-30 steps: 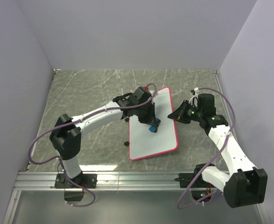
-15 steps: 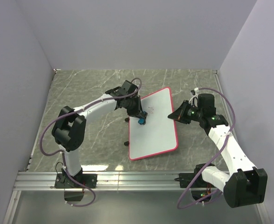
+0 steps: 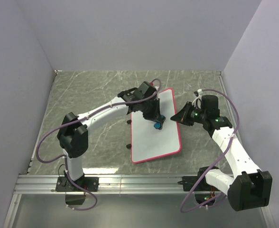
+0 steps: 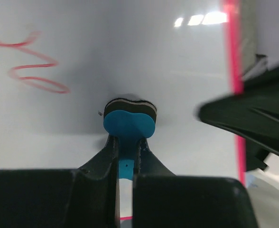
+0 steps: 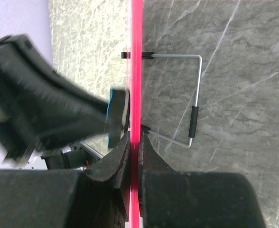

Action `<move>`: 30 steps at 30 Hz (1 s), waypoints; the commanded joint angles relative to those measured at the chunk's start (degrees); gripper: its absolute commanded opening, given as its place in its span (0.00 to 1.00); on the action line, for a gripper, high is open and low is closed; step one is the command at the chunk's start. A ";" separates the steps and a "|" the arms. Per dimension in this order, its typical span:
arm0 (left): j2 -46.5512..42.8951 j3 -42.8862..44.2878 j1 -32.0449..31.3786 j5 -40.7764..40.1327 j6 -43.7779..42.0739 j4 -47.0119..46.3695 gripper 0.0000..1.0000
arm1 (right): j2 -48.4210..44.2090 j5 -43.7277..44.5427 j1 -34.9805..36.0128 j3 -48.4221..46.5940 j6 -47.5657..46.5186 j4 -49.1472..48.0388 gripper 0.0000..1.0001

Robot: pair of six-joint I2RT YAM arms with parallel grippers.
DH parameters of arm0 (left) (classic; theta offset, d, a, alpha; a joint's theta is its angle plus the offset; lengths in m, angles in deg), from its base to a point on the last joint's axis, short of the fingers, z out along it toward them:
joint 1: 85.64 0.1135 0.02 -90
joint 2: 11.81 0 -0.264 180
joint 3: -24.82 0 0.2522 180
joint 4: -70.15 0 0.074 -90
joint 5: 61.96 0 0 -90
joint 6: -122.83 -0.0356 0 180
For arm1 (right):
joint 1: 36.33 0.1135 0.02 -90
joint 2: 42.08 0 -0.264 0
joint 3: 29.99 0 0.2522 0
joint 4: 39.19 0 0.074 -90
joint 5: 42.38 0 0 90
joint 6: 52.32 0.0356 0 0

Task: Erase the whiteboard

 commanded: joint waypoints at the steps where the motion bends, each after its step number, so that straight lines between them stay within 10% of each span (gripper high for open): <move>1: -0.11 2.68 0.07 3.41 0.72 -1.66 0.00 | 1.48 0.58 0.91 0.71 -2.80 0.76 0.00; 17: 4.73 -3.13 7.81 -1.06 -2.97 2.55 0.00 | -0.02 2.43 0.91 0.36 -4.12 2.60 0.00; 30: 9.03 19.89 2.71 2.19 -2.71 7.20 0.00 | 1.83 1.20 0.91 1.06 -2.54 0.14 0.00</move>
